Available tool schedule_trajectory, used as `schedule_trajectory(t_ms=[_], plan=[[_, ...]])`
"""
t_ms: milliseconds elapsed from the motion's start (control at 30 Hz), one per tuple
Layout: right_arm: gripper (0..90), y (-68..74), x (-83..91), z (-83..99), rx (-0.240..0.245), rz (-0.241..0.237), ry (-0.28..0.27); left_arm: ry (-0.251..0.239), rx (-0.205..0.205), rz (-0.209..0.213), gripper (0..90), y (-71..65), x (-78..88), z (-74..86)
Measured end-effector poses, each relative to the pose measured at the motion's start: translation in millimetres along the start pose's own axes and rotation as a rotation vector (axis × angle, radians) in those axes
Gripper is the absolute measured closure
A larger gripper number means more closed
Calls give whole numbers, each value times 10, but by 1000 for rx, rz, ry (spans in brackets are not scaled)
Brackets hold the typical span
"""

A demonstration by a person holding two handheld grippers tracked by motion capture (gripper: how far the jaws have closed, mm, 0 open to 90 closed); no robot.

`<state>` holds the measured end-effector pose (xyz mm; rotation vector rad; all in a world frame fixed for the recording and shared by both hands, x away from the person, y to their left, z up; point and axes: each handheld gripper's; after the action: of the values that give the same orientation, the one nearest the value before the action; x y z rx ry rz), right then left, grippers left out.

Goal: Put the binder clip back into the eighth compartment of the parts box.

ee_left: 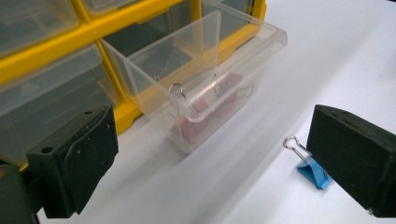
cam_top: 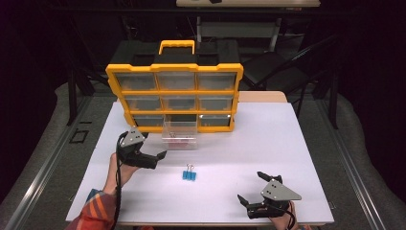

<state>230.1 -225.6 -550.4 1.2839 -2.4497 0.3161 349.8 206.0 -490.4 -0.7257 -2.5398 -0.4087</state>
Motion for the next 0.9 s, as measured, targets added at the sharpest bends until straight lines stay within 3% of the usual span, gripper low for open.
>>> schedule_trajectory(t_ms=[433, 900], plan=[[10, 10, 2, -6, 3, -4, -2, 45, -5, 30, 0, -100, 14, 213], [9, 4, -4, -2, 5, -6, 0, 68, -29, 72, 0, -273, -82, 273]])
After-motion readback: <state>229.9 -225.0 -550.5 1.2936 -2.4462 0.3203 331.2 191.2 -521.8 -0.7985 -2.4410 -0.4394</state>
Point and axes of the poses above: each handheld gripper's, and its own axes: x roughly backward along the jaws, z roughly out of its underside, y roughly to its left, and after that the axes turned 14 degrees about -z, right-handed
